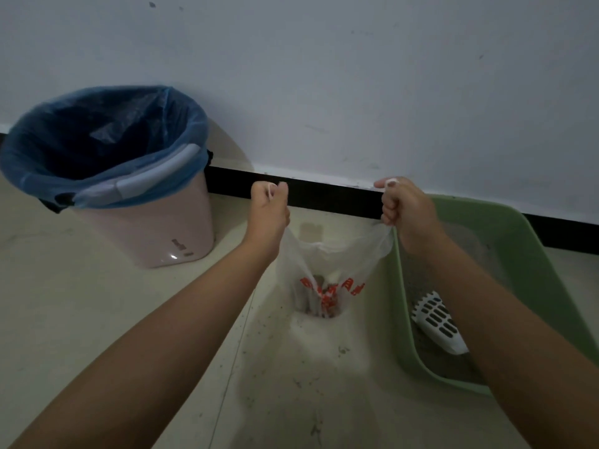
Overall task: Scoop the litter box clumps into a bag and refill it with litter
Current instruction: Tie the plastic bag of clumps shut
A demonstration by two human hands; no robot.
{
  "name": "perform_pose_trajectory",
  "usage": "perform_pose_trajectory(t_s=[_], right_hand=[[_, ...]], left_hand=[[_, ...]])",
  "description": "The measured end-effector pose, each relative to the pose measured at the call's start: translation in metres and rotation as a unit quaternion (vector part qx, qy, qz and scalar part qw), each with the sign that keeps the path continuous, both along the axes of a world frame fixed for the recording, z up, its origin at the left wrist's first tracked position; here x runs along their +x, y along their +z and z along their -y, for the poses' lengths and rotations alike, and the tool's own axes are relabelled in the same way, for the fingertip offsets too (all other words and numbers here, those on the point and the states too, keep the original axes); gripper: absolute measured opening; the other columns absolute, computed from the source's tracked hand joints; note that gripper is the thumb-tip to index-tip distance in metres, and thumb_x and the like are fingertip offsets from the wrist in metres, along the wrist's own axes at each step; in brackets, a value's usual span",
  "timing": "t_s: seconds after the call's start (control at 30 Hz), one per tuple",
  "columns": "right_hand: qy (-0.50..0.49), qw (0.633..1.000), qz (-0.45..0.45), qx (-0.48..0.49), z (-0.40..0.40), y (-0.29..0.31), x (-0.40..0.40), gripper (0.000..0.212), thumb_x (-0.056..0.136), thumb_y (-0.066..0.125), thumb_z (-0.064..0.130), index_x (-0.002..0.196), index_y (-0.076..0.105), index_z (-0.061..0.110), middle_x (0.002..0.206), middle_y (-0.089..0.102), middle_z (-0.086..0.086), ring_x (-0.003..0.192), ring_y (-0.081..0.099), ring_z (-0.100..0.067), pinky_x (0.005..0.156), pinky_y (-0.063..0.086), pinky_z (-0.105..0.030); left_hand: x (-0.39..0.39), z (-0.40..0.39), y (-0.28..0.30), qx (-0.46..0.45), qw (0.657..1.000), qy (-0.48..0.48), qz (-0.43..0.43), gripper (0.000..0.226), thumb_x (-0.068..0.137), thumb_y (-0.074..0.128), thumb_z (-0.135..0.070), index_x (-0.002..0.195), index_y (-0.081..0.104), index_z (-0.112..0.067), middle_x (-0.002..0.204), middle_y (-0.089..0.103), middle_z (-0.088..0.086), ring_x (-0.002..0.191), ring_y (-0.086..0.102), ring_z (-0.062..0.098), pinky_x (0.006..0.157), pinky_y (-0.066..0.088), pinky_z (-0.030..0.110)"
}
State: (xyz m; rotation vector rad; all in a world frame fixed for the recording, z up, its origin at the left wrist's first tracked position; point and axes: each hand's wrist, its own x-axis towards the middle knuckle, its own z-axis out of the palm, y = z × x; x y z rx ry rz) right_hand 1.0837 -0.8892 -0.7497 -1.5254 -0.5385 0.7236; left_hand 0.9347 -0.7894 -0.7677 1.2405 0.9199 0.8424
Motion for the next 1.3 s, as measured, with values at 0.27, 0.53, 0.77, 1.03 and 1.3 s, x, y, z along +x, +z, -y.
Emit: perform_pose_trajectory(t_s=[0.27, 0.53, 0.77, 1.03, 1.3], right_hand=[[0.21, 0.941, 0.201, -0.171, 0.032, -0.044, -0.013, 0.069, 0.082, 0.064, 0.001, 0.14, 0.028, 0.011, 0.138, 0.035, -0.004, 0.126, 0.036, -0.017, 0.104, 0.038, -0.036], [0.162, 0.964, 0.125, -0.17, 0.028, -0.063, -0.017, 0.042, 0.101, 0.023, 0.025, 0.135, 0.043, 0.011, 0.143, 0.039, -0.009, 0.133, 0.035, -0.022, 0.111, 0.029, -0.037], [0.138, 0.98, 0.038, -0.139, 0.018, -0.059, -0.011, 0.054, 0.098, 0.019, 0.047, 0.145, 0.027, 0.023, 0.152, 0.028, -0.005, 0.139, 0.028, -0.024, 0.115, 0.026, -0.048], [0.133, 0.988, -0.008, -0.079, 0.01, -0.059, -0.012, 0.066, 0.102, 0.018, 0.031, 0.047, 0.051, 0.015, 0.044, 0.059, 0.007, 0.047, 0.057, -0.002, 0.08, 0.044, -0.028], [0.074, 0.992, -0.052, -0.09, 0.013, -0.071, 0.012, 0.021, 0.099, 0.035, 0.029, 0.08, 0.043, 0.024, 0.042, 0.036, 0.009, 0.028, 0.027, 0.002, 0.032, 0.025, -0.012]], left_hand=[[0.0, 0.002, -0.018, -0.02, 1.0, 0.005, 0.001, 0.03, 0.089, 0.042, 0.009, 0.108, 0.038, -0.013, 0.075, 0.036, 0.001, 0.061, 0.033, 0.01, 0.056, 0.032, 0.021], [0.001, 0.011, -0.024, -0.032, 0.999, -0.005, 0.003, 0.027, 0.09, 0.04, 0.007, 0.087, 0.054, -0.016, 0.078, 0.046, -0.002, 0.072, 0.043, 0.009, 0.064, 0.036, 0.018], [-0.025, 0.031, -0.071, 0.107, 0.964, -0.167, -0.177, 0.025, 0.091, 0.056, -0.016, 0.115, 0.05, -0.014, 0.11, 0.046, -0.011, 0.093, 0.047, 0.0, 0.07, 0.042, 0.003], [-0.021, 0.021, -0.068, 0.054, 0.983, -0.149, -0.095, 0.049, 0.101, 0.021, -0.026, 0.065, 0.05, -0.012, 0.083, 0.062, -0.005, 0.081, 0.058, -0.003, 0.075, 0.046, 0.006], [-0.007, 0.004, -0.037, -0.16, 0.98, -0.052, 0.103, 0.052, 0.1, 0.023, -0.038, 0.056, 0.036, -0.014, 0.036, 0.034, -0.005, 0.035, 0.034, 0.008, 0.042, 0.037, 0.016]])
